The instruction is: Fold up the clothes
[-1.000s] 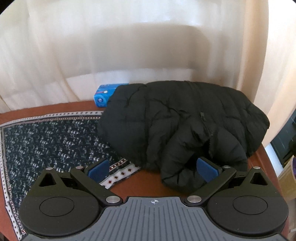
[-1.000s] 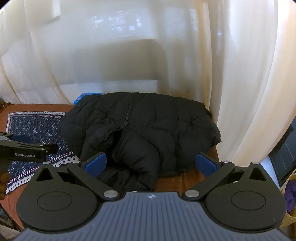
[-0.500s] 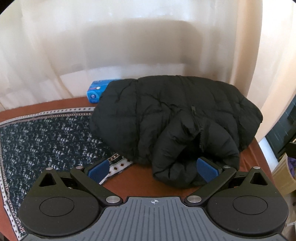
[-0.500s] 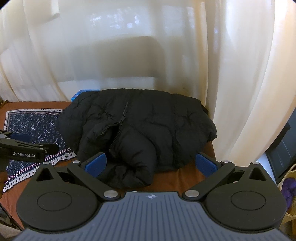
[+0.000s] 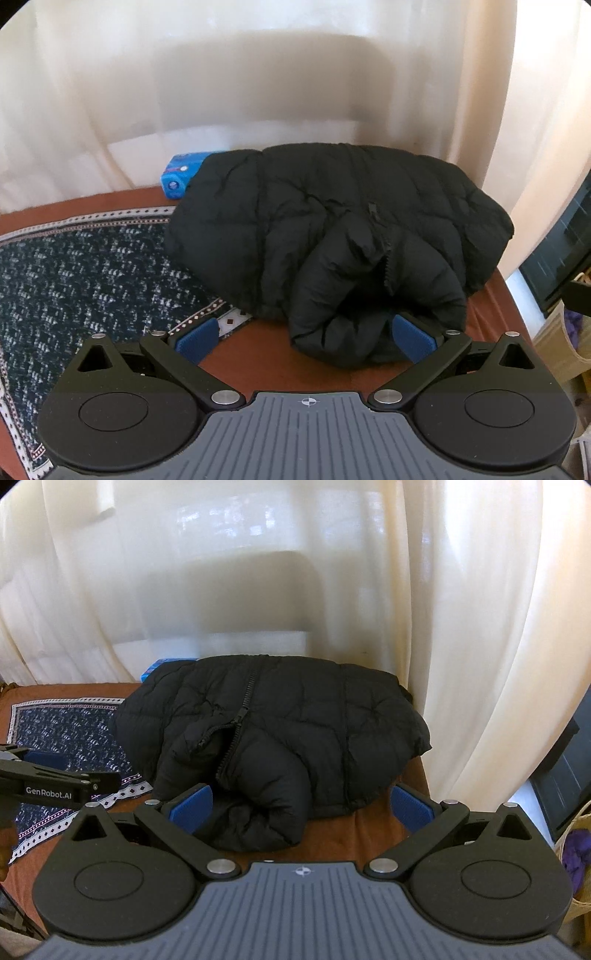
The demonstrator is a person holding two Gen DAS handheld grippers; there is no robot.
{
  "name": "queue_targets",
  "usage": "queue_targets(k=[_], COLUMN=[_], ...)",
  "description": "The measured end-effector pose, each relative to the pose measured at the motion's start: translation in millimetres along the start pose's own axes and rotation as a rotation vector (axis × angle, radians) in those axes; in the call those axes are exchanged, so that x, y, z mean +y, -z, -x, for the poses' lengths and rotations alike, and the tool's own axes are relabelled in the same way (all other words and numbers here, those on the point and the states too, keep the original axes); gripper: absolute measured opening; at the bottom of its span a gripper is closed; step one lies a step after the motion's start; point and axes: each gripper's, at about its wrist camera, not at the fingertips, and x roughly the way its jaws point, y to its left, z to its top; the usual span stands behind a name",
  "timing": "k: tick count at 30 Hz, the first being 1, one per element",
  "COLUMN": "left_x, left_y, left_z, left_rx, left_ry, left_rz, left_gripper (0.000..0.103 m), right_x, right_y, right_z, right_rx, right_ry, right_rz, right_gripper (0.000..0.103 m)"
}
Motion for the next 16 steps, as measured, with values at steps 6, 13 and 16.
queue_targets(k=[6, 13, 16], left_x=[-1.7, -5.1, -8.0], left_y=[0.6, 1.8, 1.9], left_z=[-0.9, -2.8, -2.8], left_rx=[0.004, 0.007, 0.005], left_ry=[0.001, 0.001, -0.002], left_rz=[-0.005, -0.029, -0.046], left_gripper=[0.103, 0.103, 0.103], right_x=[-3.2, -5.5, -6.7], right_y=[0.2, 1.3, 1.9], right_z=[-2.1, -4.6, -5.7], right_rx=[0.006, 0.015, 0.019], right_ry=[-0.002, 0.000, 0.000], right_rz=[-0.007, -0.012, -0.018], right_gripper=[0.102, 0.102, 0.102])
